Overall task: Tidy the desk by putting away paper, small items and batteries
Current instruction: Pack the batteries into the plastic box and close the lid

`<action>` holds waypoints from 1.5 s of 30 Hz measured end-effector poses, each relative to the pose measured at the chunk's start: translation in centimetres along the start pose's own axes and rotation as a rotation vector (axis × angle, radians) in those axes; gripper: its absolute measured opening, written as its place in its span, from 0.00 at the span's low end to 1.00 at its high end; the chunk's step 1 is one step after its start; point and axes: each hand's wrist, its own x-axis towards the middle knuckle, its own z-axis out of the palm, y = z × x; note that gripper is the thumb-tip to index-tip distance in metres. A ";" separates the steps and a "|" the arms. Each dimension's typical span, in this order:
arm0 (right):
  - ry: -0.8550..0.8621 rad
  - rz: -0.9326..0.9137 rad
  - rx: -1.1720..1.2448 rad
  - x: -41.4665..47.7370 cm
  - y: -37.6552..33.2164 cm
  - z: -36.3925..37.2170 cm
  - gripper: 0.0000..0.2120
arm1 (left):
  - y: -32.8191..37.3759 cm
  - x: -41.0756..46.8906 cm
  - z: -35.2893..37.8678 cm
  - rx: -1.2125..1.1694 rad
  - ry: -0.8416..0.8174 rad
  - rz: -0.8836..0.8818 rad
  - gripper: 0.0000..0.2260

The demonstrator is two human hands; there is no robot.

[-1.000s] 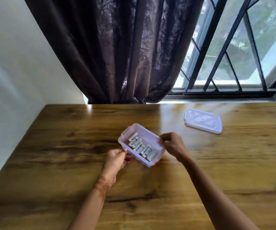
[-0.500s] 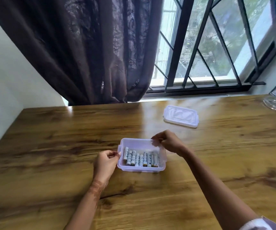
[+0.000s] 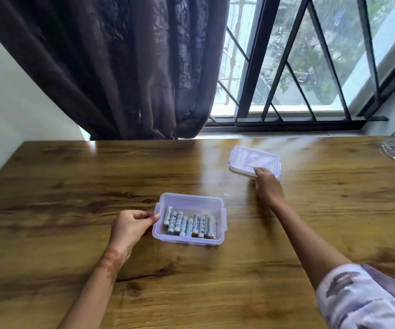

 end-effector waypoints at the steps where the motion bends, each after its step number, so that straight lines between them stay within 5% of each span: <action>1: 0.006 -0.006 -0.027 0.2 0.1 0.2 0.10 | 0.0 0.0 0.0 -0.007 0.002 -0.007 0.04; 9: 0.096 -0.016 -0.148 0.2 0.3 1.0 0.08 | -0.3 0.1 0.2 -0.083 0.012 -0.008 0.03; 15: 0.188 0.003 0.077 -1.5 -1.8 0.0 0.11 | -0.4 -0.1 0.3 -0.131 0.017 -0.019 0.03; 23: 0.359 -0.359 0.282 -9.9 -9.3 -1.0 0.15 | -0.7 -0.3 0.3 -0.215 -0.022 -0.059 0.01; 31: 0.258 -0.505 0.142 -14.9 -11.7 0.2 0.22 | -0.4 0.0 0.0 -0.268 -0.018 -0.192 0.22; 36: 0.213 -0.509 0.092 -16.7 -12.2 0.4 0.22 | -0.5 0.1 -0.4 -0.182 -0.099 -0.123 0.30; 45: 0.223 -0.493 0.058 -17.6 -13.3 0.7 0.13 | -0.3 0.1 0.2 -0.228 -0.067 -0.069 0.09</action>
